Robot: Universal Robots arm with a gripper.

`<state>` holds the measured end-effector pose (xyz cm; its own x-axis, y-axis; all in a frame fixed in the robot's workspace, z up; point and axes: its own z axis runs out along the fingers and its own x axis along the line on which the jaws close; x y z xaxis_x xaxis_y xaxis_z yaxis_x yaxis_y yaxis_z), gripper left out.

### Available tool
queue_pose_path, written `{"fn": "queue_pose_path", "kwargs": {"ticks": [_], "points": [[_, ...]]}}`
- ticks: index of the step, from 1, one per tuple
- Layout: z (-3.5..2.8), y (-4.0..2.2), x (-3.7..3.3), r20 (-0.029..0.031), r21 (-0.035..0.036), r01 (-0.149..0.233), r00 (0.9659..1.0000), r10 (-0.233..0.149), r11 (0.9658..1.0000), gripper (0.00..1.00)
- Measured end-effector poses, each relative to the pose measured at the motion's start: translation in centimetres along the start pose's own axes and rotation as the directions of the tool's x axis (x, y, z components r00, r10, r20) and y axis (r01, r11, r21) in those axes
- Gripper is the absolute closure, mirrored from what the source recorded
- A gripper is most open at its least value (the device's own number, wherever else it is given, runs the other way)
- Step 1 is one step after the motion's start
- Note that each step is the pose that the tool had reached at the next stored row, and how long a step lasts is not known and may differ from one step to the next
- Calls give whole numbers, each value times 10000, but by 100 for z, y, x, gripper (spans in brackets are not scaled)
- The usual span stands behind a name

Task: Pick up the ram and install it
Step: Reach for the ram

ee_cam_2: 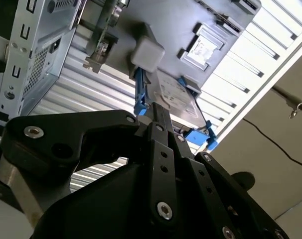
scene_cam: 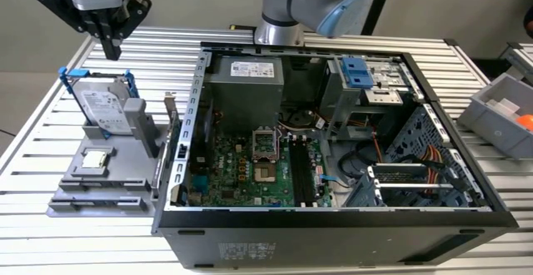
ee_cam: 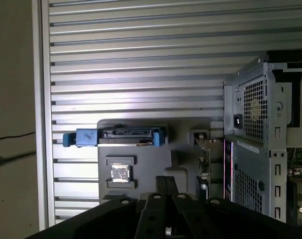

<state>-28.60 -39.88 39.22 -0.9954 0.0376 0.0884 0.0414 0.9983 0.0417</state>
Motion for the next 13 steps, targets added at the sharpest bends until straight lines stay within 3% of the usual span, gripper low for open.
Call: {"fn": "queue_pose_path", "kwargs": {"ticks": [2, 3, 7, 8, 9, 13], "points": [[2, -1, 19, 14, 1, 1, 10000, -1, 10000, 100], [4, -1, 32, 97, -3, 5, 10000, -5, 10000, 100], [14, -4, 84, 739, -25, 43, 9973, -41, 10000, 100], [15, -4, 97, 835, -27, 54, 9965, -52, 10000, 100], [17, -5, 111, 876, -27, 73, 9961, -70, 10000, 100], [23, -7, 166, 895, -15, 221, 9957, -219, 9998, 100]]}}
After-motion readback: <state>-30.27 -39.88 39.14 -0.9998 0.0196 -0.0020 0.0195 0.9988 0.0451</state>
